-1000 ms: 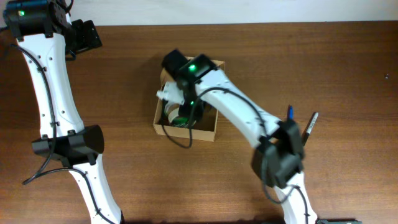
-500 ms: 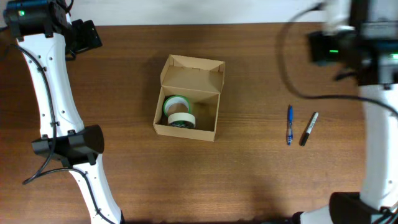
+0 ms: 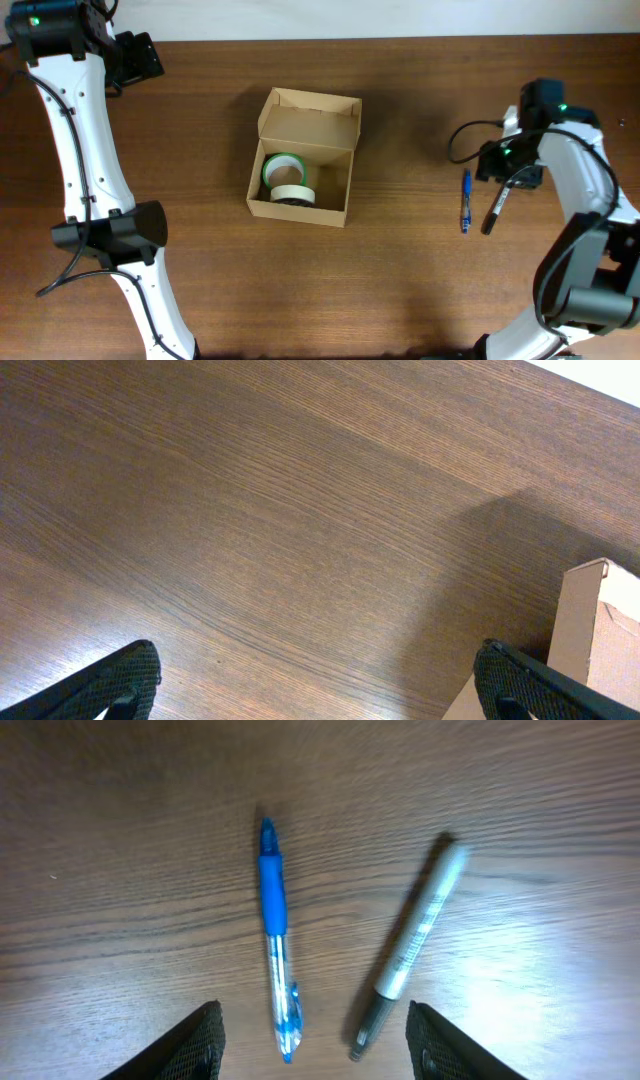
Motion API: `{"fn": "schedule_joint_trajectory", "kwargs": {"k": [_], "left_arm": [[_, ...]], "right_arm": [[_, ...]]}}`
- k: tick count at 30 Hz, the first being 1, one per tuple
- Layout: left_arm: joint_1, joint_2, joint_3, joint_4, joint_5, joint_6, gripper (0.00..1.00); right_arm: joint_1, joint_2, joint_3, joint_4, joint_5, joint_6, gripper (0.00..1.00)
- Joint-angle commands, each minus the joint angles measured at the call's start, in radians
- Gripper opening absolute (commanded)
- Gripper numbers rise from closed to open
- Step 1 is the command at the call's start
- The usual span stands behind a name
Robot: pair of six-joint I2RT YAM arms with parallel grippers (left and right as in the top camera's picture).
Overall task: Pack container
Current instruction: 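Move the right gripper over the blue pen and grasp it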
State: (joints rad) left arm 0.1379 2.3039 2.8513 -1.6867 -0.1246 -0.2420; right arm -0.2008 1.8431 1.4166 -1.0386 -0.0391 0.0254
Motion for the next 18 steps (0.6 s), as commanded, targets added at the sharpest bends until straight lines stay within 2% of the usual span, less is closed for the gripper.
{"fn": "schedule_joint_trajectory", "kwargs": {"k": [1,15,16,18], "left_arm": [[0.003,-0.002,-0.004,0.000,-0.007,0.012,1.00],[0.003,-0.002,-0.004,0.000,-0.007,0.012,1.00],[0.003,-0.002,-0.004,0.000,-0.007,0.012,1.00],[0.003,-0.002,-0.004,0.000,-0.007,0.012,1.00]], "right_arm": [[0.011,0.049,-0.053,0.041,-0.045,0.040,0.60],[0.053,0.193,-0.055,0.050,-0.063,0.032,0.56],[0.064,0.202,-0.055,0.053,-0.061,0.032,0.52],[0.077,0.214,-0.055,0.059,-0.057,0.032,0.38]]}}
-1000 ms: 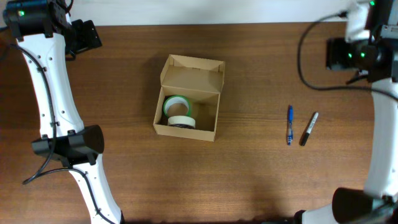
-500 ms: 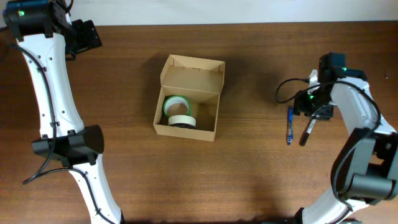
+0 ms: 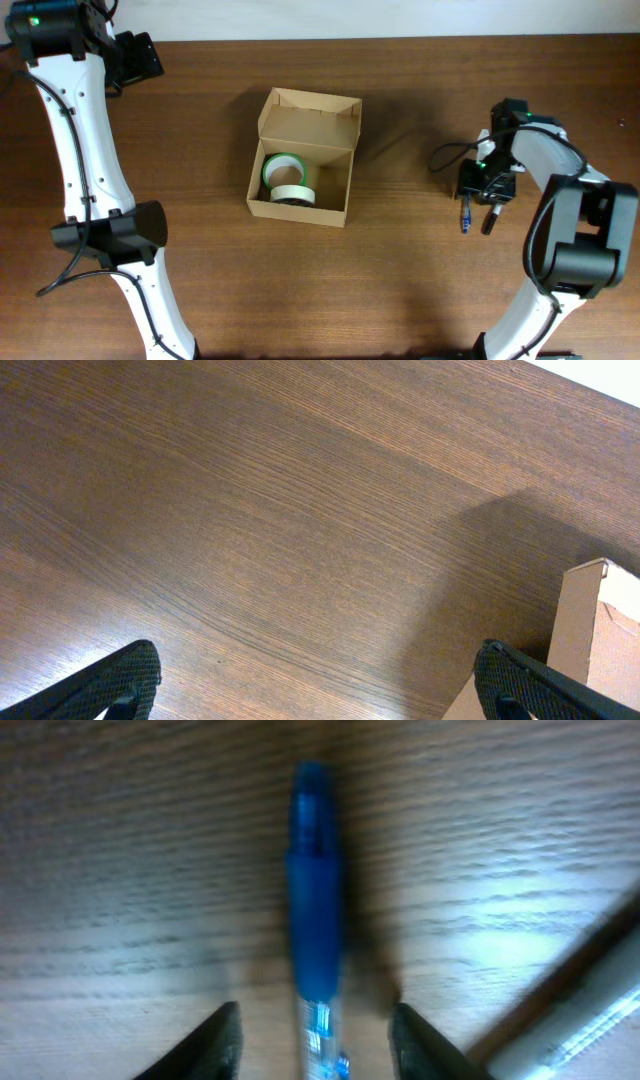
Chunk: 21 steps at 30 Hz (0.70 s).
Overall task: Pack container
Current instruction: 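Move the right gripper over the blue pen and grasp it, then carry the blue pen into the box and release it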
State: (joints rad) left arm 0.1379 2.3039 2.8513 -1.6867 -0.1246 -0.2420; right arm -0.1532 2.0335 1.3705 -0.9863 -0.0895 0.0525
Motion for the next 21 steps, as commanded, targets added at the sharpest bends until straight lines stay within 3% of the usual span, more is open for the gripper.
{"fn": "schedule_joint_trajectory", "kwargs": {"k": [1,3,7,10,17,21], "left_arm": [[0.003,-0.002,-0.004,0.000,-0.007,0.012,1.00],[0.003,-0.002,-0.004,0.000,-0.007,0.012,1.00],[0.003,-0.002,-0.004,0.000,-0.007,0.012,1.00],[0.003,-0.002,-0.004,0.000,-0.007,0.012,1.00],[0.003,-0.002,-0.003,0.000,-0.007,0.012,1.00],[0.003,-0.002,-0.003,0.000,-0.007,0.012,1.00]], "right_arm": [[0.032,0.030,-0.009,0.008,-0.002,0.006,0.26],[0.035,0.040,-0.009,0.015,0.015,0.011,0.15],[0.033,0.049,-0.009,0.026,0.032,0.020,0.14],[0.034,0.049,-0.009,0.033,0.057,0.020,0.04],[0.036,0.032,0.023,0.008,0.052,0.008,0.04],[0.036,-0.029,0.145,-0.085,-0.034,-0.015,0.04]]}}
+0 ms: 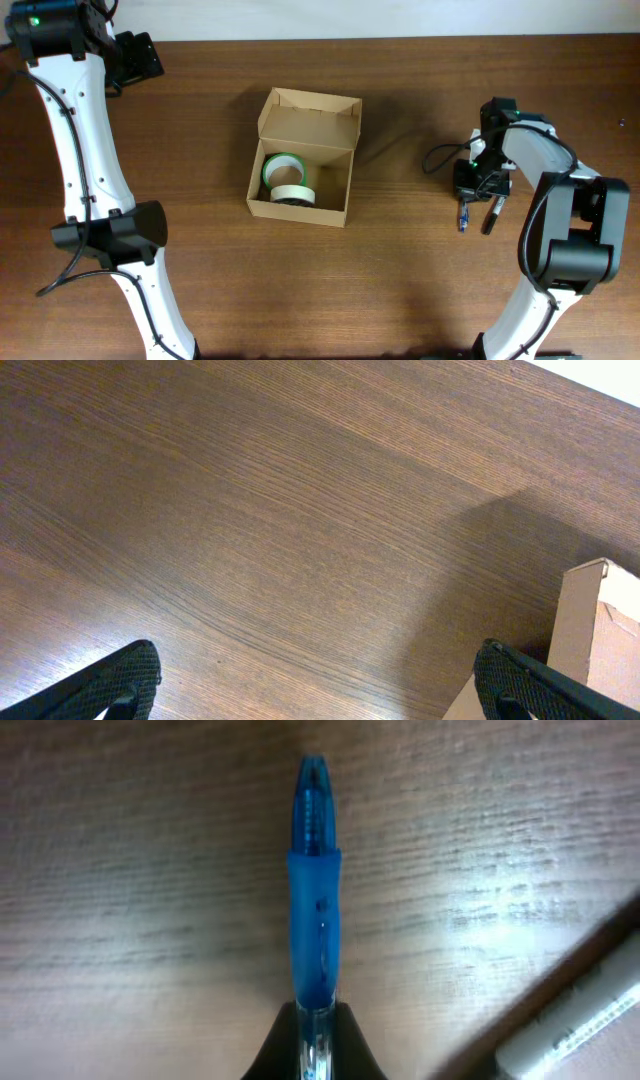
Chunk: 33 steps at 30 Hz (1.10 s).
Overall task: Pack container
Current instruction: 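Carry the blue pen into the box and release it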
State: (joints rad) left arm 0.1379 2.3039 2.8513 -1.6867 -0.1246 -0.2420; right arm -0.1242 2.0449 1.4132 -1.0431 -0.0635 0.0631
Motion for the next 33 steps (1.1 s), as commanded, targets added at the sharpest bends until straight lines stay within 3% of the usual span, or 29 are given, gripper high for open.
{"fn": "schedule_joint_trajectory", "kwargs": {"k": [1,9,13,22,28,33], "left_arm": [[0.003,-0.002,-0.003,0.000,-0.007,0.012,1.00],[0.003,-0.002,-0.003,0.000,-0.007,0.012,1.00],[0.003,-0.002,-0.004,0.000,-0.007,0.012,1.00],[0.003,-0.002,-0.004,0.000,-0.007,0.012,1.00],[0.003,-0.002,-0.003,0.000,-0.007,0.012,1.00],[0.003,-0.002,-0.003,0.000,-0.007,0.012,1.00]], "right_arm": [[0.007,-0.054,0.138,-0.051,-0.084,-0.035,0.04],[0.101,-0.132,0.614,-0.307,-0.141,-0.192,0.04],[0.280,-0.132,0.823,-0.425,-0.140,-0.365,0.04],[0.687,-0.085,0.829,-0.435,-0.102,-0.634,0.04],[0.825,0.018,0.829,-0.448,-0.044,-0.678,0.04],[0.858,0.121,0.828,-0.454,-0.045,-0.681,0.04]]}}
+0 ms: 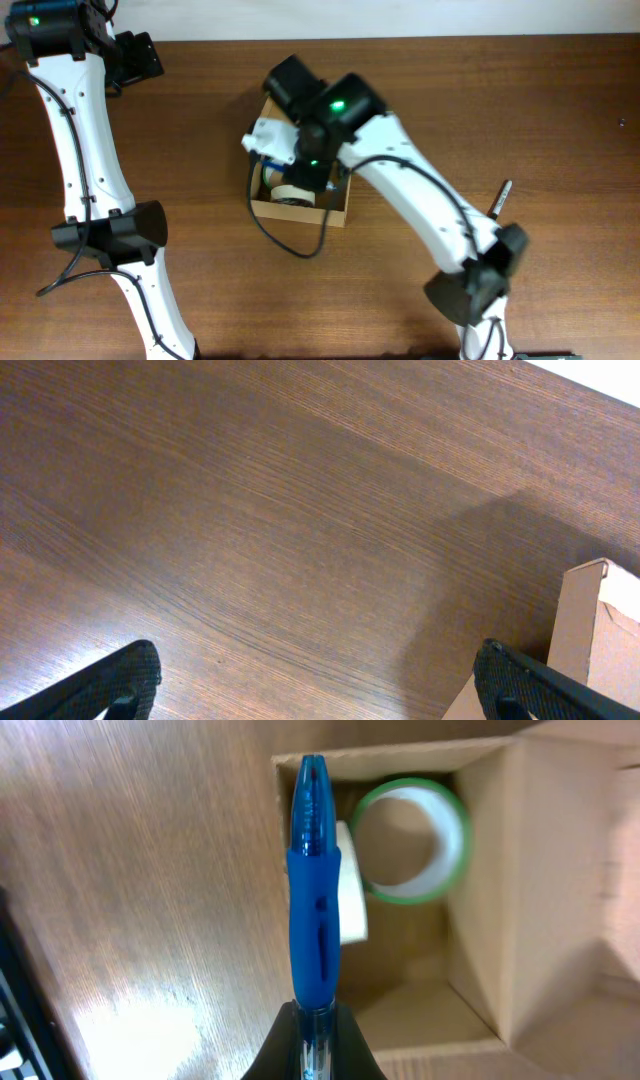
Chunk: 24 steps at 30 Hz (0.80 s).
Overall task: Pack container
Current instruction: 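Carry the blue pen into the box and release it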
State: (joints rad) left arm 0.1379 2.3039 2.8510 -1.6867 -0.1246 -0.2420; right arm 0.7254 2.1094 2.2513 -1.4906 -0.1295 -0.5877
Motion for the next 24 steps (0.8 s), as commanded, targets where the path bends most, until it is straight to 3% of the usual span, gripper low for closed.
{"fn": "schedule_joint_trajectory", "kwargs": {"k": [1,10,24], "left_arm": [[0.003,-0.002,-0.003,0.000,-0.007,0.012,1.00],[0.003,-0.002,-0.003,0.000,-0.007,0.012,1.00],[0.003,-0.002,-0.003,0.000,-0.007,0.012,1.00]], "right_arm": [[0.008,0.079,-0.010,-0.008,0.021,-0.030,0.04],[0.006,0.202,-0.010,0.018,0.002,-0.038,0.04],[-0.042,0.220,-0.021,0.064,0.009,-0.093,0.04]]}}
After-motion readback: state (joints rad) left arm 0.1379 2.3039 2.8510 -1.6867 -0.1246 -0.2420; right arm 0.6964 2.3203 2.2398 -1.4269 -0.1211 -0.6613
